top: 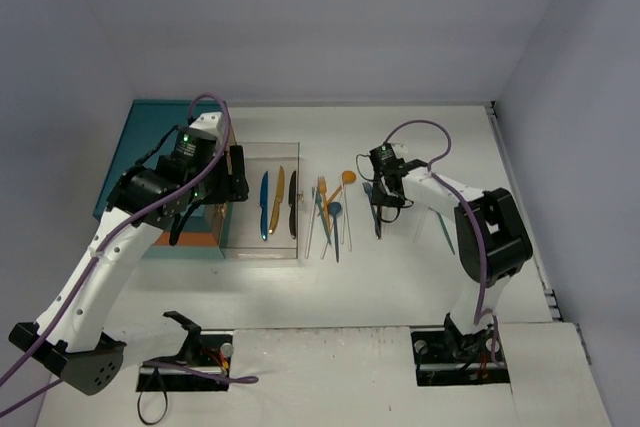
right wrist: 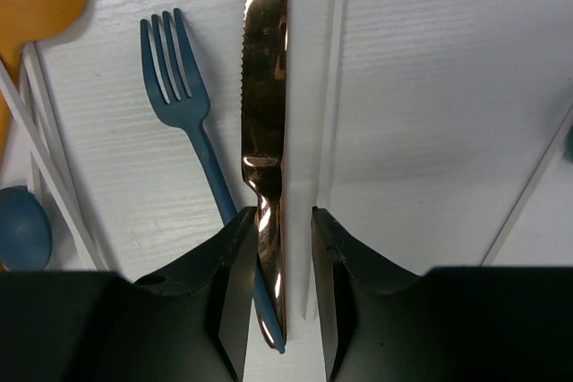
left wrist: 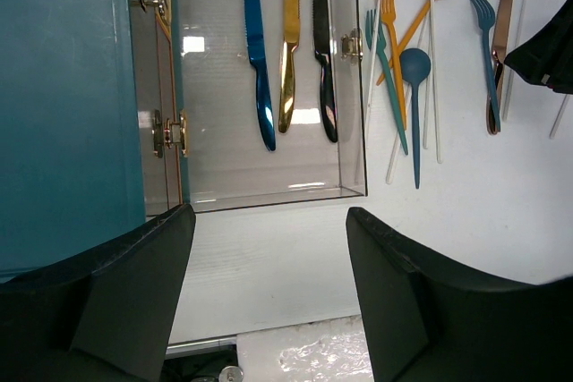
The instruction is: Sort the eating utensils into containers
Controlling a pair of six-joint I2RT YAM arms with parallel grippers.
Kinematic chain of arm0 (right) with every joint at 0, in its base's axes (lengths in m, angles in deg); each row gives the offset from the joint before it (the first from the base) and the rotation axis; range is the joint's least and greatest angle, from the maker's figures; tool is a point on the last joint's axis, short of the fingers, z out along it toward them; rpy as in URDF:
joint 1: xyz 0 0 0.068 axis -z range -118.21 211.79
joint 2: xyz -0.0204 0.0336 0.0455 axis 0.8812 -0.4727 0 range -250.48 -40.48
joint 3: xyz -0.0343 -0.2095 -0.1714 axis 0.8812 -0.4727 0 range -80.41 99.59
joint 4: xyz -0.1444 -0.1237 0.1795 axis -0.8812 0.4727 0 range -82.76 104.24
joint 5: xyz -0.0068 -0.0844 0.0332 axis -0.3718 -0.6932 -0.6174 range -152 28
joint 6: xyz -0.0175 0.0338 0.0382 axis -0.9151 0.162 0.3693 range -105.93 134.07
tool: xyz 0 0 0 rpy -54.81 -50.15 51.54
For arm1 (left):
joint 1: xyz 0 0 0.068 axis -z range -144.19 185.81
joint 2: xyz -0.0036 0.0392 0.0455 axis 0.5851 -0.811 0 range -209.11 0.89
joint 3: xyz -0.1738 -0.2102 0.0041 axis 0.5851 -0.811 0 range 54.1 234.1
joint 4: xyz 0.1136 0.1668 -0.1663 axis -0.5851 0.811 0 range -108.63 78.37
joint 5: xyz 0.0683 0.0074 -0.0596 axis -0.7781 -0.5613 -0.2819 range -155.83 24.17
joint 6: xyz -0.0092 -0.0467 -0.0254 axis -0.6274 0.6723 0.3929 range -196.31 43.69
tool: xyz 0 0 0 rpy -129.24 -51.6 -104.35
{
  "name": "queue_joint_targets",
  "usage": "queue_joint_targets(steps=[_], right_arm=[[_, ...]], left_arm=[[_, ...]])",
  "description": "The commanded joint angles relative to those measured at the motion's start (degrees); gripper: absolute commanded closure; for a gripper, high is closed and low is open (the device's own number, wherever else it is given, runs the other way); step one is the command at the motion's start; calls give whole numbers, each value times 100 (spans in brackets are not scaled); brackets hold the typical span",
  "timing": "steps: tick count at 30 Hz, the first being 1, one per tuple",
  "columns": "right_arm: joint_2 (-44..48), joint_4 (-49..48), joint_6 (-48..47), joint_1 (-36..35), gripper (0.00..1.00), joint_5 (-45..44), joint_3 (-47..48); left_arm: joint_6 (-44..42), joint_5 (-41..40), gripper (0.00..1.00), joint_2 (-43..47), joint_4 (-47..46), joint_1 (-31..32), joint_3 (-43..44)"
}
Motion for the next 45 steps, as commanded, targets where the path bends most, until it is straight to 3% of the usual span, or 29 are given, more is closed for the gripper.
queue_joint_targets(steps=[1, 19, 21, 25, 28, 38, 45], right_arm=[[-87, -182, -115, 53, 74, 52, 61], [-402, -327, 211, 53, 75, 77, -224], [-434, -315, 293, 53, 78, -4, -318], [-533, -168, 395, 80, 99, -177, -370], [-516, -121, 352, 97, 100, -248, -281], [699, -118, -53, -35, 100, 174, 549], [736, -121, 277, -1106, 100, 412, 1592]], left_arm=[[96, -10, 35, 88, -148, -48, 221], [131, -1, 35, 166, -144, -48, 127], [131, -1, 35, 178, -144, -48, 114], [114, -19, 35, 188, -135, -48, 105], [96, -19, 35, 179, -135, -48, 114], [68, -65, 35, 124, -144, -48, 205], [14, -153, 35, 29, -143, -48, 337]])
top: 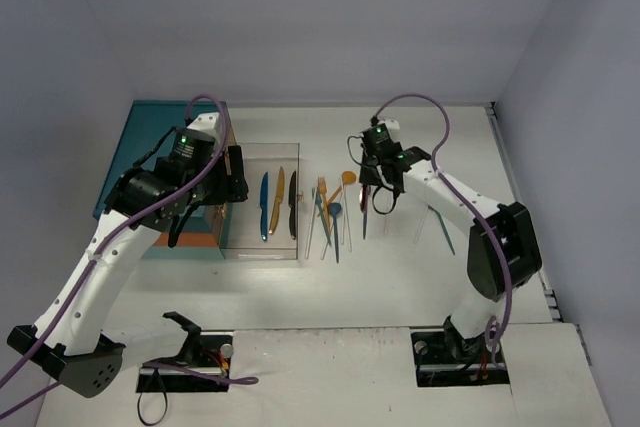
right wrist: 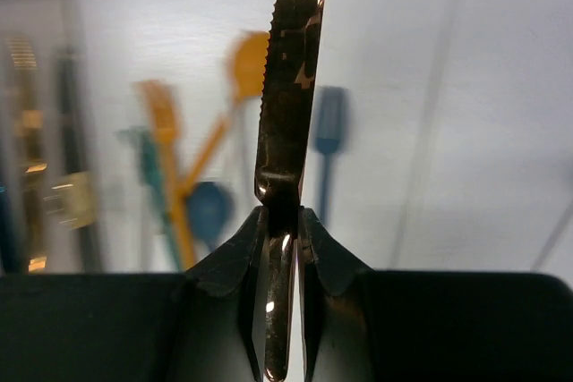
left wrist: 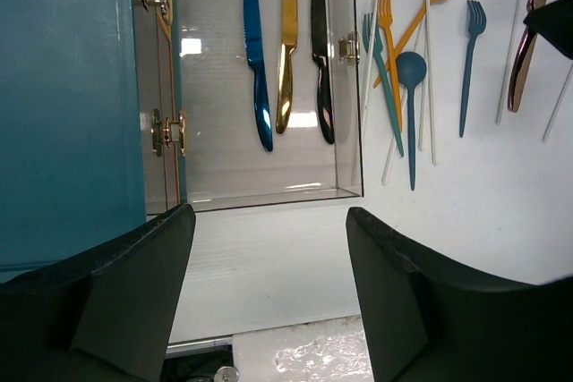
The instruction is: Sort the eating utensils into containers
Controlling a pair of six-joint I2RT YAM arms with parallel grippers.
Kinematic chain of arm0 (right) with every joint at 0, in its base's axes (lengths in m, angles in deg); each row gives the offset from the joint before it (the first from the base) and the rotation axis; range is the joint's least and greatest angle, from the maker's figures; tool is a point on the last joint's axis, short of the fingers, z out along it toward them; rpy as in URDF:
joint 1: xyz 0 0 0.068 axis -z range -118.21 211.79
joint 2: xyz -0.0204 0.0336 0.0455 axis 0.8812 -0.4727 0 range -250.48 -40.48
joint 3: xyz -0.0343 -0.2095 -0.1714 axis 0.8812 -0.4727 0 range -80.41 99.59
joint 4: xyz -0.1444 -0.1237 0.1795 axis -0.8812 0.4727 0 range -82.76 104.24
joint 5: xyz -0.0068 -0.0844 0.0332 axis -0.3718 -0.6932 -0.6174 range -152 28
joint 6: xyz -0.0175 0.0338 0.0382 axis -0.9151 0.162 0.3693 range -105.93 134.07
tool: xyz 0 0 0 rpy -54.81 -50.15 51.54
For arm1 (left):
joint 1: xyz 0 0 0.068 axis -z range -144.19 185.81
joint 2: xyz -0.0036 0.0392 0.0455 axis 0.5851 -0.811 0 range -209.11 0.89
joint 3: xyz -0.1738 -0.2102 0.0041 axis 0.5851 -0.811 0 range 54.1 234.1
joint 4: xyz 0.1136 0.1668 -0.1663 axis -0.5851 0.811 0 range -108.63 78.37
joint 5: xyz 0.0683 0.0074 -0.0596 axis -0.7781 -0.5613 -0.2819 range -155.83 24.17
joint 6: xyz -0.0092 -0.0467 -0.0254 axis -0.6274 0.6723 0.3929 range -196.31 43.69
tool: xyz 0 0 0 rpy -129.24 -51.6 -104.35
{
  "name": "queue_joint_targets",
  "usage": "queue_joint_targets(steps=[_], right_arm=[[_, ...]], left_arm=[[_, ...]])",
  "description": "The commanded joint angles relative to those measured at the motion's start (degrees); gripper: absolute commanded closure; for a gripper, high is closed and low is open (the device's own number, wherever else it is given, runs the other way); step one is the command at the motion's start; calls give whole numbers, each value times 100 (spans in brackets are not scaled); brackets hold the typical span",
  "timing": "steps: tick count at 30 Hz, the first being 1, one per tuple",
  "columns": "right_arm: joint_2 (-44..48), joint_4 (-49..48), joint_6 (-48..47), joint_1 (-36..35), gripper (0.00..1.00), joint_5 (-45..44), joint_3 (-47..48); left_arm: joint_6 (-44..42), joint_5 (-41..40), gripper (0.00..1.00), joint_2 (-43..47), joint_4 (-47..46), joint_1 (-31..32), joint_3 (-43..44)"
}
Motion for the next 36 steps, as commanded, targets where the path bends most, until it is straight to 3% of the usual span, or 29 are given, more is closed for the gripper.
queue_joint_targets(steps=[1, 12, 25, 27, 31, 34, 36], right_arm=[[140, -174, 342, -815, 100, 277, 1011], [-1785, -270, 1091, -2149, 100, 287, 2985], [-3270, -1023, 1732, -2711, 100, 442, 3387], [-3316, -1026, 1753, -2720, 94, 318, 3360], [-3144, -1012, 1511, -2702, 72, 225, 3333], [-2736, -1008, 1320, -2654, 58, 103, 3147], [-2258, -1006, 1146, -2542, 54, 18, 2942]], left_arm=[[-78, -158, 35, -27, -138, -48, 356], [-4, -207, 35, 219, -98, -57, 132], [160, -168, 35, 586, -22, -57, -193], [143, -184, 35, 579, -23, -57, -215], [134, -92, 35, 490, -28, -57, -206], [117, -20, 35, 383, -32, -57, -98], [101, 7, 35, 250, -41, -57, 25]])
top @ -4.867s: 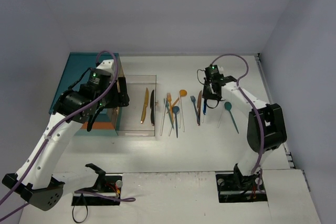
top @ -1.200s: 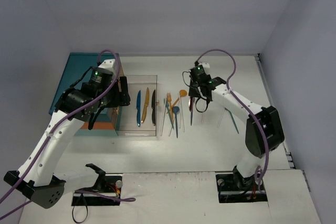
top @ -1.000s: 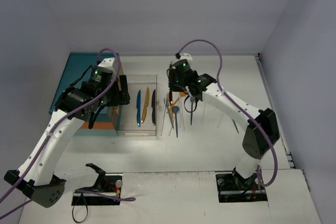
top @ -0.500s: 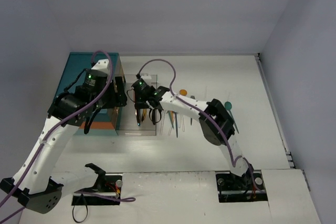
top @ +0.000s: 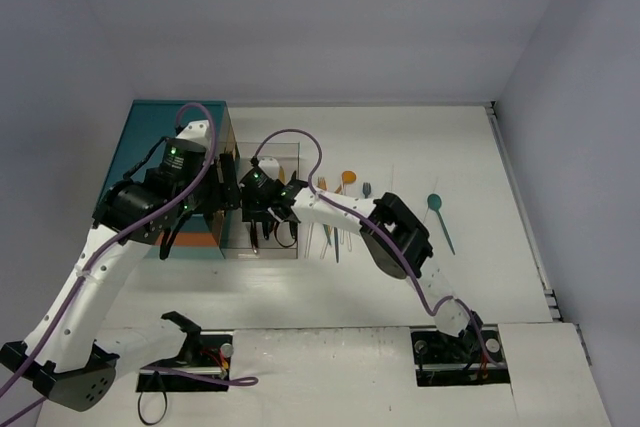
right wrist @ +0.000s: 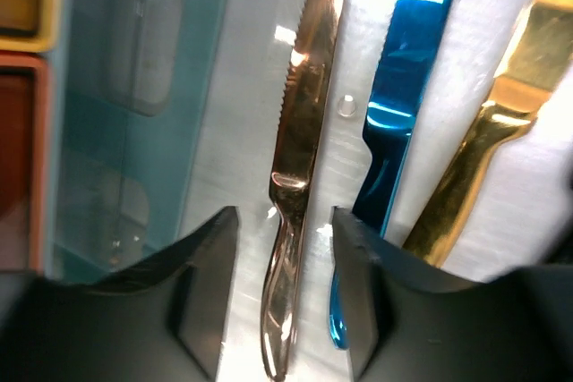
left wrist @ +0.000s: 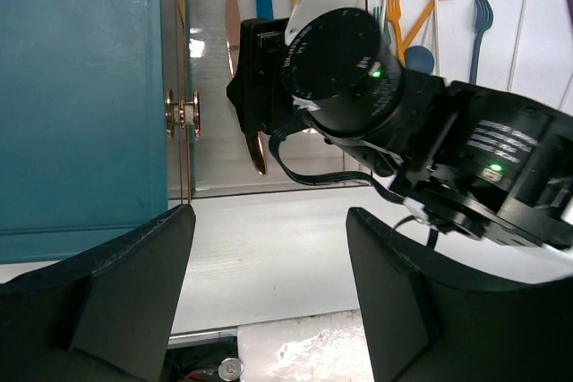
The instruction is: Sort the eating utensils into containers
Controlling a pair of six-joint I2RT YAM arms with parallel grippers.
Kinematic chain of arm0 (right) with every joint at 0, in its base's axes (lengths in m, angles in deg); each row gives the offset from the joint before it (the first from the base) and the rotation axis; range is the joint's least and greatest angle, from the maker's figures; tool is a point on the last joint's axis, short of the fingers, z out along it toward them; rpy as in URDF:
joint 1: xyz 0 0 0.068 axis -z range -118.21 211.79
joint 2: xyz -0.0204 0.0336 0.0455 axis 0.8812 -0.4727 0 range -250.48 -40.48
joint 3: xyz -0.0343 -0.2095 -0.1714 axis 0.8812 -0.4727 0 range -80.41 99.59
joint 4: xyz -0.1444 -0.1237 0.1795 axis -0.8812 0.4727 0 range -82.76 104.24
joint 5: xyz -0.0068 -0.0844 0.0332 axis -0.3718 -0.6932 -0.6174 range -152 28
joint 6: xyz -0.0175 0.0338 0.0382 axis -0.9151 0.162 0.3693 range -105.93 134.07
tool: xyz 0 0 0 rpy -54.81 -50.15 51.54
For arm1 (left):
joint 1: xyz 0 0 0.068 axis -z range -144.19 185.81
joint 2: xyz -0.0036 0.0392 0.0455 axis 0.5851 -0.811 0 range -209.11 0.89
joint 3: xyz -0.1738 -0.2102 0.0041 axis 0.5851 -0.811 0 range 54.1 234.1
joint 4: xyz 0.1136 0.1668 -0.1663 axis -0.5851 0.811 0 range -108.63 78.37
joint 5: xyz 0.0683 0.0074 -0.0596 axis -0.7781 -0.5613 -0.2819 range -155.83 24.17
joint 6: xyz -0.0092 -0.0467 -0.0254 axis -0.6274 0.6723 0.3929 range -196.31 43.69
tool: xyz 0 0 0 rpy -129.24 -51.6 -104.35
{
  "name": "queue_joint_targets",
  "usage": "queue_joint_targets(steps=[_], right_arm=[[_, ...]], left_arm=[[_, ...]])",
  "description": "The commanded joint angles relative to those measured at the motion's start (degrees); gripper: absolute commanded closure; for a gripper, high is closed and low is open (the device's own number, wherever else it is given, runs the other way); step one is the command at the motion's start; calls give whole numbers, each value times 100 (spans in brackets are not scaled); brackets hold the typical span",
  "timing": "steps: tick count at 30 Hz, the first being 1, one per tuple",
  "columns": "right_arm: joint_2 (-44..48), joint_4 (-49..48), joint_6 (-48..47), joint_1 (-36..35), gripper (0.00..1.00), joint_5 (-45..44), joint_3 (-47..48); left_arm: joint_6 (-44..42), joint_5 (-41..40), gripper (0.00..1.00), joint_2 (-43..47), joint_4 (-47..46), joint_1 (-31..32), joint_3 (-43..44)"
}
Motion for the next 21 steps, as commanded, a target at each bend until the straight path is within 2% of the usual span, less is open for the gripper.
queue_joint_targets(steps=[1, 6, 11, 17, 21], right_arm=[[1451, -278, -332, 218, 52, -452, -262], [3112, -137, -579, 852, 49, -960, -1479], [4583, 145, -754, 1863, 48, -1053, -2934], [6032, 545, -1051, 3267, 48, -685, -4260], [6635, 713, -1255, 4026, 48, -336, -4780]], left_arm=[[39, 108, 35, -264, -131, -45, 374], [134, 266, 35, -775, -171, 34, 703], [213, -293, 35, -1781, -199, 863, 1228], [445, -280, 35, -2924, -548, 1372, 1721], [544, -200, 38, -3839, -781, 1575, 2021]])
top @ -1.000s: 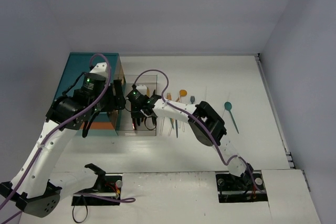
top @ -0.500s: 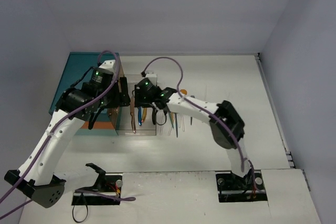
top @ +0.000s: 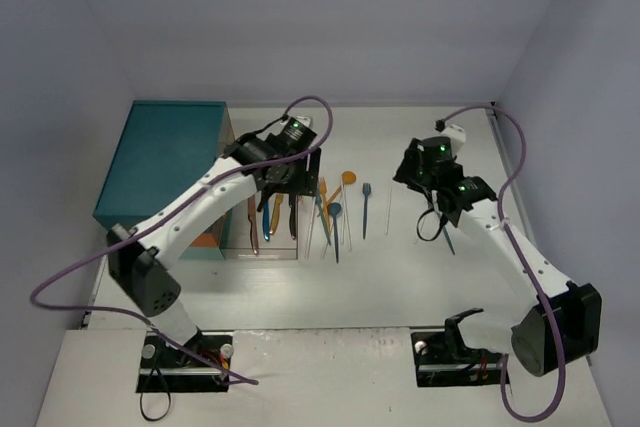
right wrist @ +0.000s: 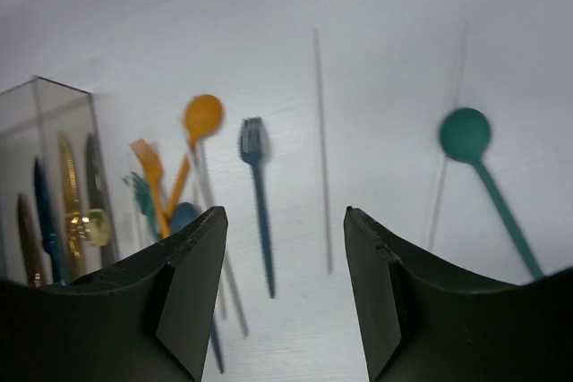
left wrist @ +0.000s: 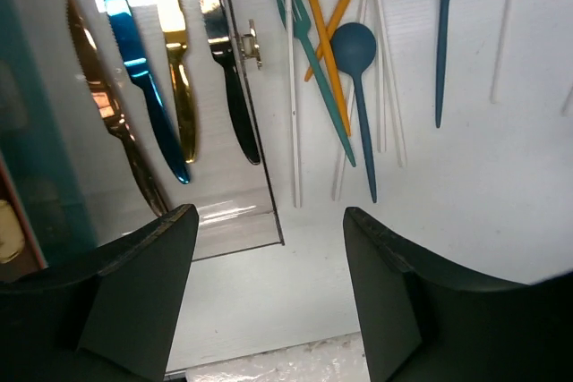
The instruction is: Sort the eating utensils into containers
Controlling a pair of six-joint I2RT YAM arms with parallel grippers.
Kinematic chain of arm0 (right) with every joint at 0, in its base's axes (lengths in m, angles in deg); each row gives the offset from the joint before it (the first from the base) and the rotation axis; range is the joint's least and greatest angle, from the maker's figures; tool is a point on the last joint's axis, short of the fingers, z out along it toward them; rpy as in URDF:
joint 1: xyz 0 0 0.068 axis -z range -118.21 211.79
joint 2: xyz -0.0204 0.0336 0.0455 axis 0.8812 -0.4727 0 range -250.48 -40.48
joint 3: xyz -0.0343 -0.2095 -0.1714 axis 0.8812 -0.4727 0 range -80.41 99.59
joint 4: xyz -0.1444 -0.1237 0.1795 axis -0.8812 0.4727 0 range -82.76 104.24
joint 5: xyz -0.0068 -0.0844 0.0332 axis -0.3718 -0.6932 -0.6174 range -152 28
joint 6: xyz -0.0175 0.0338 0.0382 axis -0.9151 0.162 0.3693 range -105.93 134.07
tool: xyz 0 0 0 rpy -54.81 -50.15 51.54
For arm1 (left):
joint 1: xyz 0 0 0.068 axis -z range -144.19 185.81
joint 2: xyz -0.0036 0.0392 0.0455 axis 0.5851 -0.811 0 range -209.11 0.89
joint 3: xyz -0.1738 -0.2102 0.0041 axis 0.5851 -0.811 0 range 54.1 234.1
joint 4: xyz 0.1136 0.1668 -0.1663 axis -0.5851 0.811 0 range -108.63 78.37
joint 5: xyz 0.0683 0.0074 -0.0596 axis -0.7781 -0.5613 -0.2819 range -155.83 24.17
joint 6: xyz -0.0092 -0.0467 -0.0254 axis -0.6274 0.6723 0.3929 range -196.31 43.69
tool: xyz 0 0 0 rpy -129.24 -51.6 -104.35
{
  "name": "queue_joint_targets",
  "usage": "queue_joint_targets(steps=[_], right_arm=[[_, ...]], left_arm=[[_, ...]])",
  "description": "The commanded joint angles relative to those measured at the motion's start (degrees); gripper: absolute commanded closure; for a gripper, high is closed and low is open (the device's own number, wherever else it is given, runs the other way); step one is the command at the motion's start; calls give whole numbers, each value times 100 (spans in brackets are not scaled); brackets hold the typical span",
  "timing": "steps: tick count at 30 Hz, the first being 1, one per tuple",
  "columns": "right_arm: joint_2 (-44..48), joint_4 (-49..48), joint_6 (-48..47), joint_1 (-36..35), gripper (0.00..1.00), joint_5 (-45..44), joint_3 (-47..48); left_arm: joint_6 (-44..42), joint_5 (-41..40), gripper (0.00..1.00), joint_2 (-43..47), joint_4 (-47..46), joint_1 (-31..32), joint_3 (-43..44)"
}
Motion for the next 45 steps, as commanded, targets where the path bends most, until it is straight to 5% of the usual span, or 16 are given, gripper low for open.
queue_joint_targets(steps=[1, 15, 26, 45], right_arm=[[689, 256, -354, 649, 48, 397, -451], [1249, 513, -617, 1125, 48, 694, -1017], [1174, 513, -666, 1169, 48, 711, -1025], [1183, 517, -666, 1173, 48, 729, -1062]], left_arm=[[261, 43, 38, -718, -453, 181, 566], [405, -177, 38, -2680, -633, 88, 1010], [364, -1329, 38, -2652, -157, -193, 756], [236, -1951, 37, -2331, 141, -617, 212]])
